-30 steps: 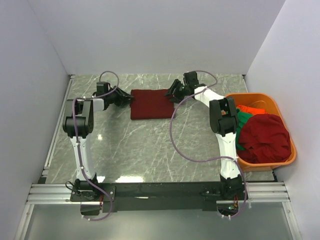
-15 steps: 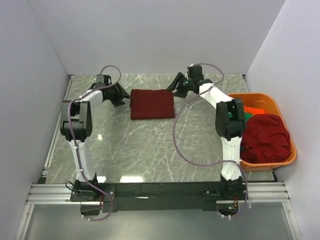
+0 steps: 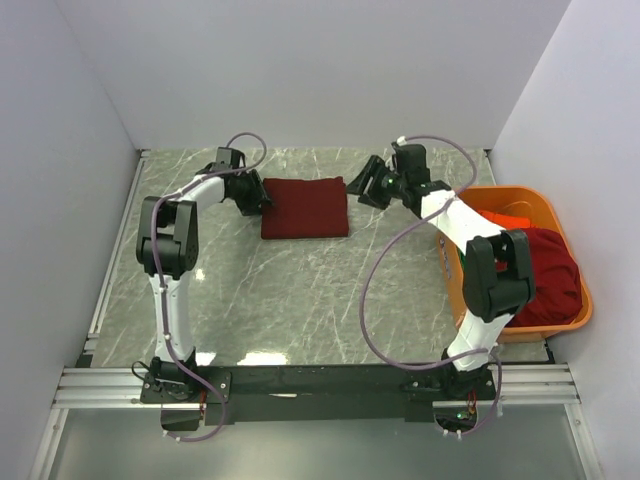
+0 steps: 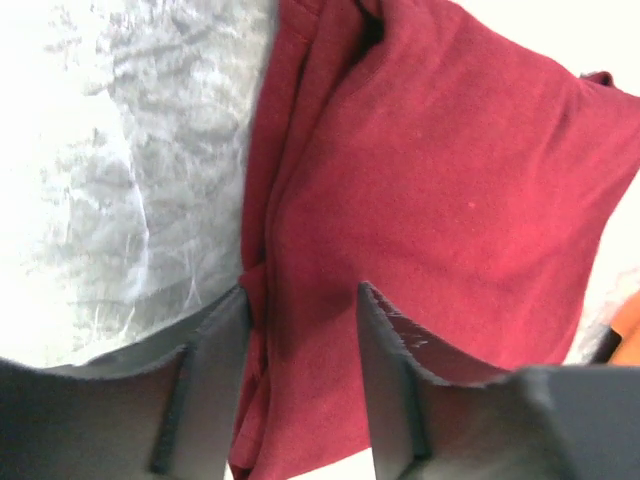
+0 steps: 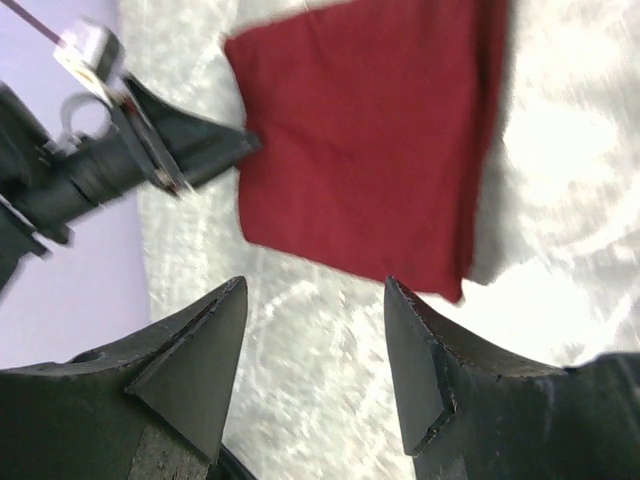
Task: Fold and stack the t-shirts
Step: Neatly place the folded tshirt to the corner
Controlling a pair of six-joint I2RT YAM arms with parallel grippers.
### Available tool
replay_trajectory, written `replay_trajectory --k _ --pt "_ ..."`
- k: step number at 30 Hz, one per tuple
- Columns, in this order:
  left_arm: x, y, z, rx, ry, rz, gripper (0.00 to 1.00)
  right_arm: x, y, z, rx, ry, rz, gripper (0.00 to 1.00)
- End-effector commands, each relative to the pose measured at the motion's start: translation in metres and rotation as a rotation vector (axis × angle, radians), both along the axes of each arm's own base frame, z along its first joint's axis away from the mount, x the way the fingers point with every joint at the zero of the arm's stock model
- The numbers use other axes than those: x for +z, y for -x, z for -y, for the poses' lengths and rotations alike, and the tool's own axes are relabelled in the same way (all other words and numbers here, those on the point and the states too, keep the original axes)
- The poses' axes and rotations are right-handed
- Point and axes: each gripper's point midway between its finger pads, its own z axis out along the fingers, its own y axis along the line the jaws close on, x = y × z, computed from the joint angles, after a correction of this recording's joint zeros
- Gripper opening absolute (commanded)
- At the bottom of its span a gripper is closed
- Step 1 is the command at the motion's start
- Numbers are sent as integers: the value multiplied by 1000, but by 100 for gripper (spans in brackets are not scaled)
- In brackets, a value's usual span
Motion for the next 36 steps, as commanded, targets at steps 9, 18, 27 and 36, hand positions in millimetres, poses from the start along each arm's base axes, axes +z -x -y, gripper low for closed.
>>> replay_trajectory --k 9,18,27,36 --pt "-30 -17 -56 142 -404 -38 1 28 67 6 2 37 142 63" --pt "-3 -57 -168 324 -790 18 0 4 128 12 33 114 154 63" --pt "-9 -90 -274 398 -961 74 0 -11 152 26 47 171 139 62" --pt "19 -130 -324 431 -805 202 0 -23 161 30 50 178 129 62"
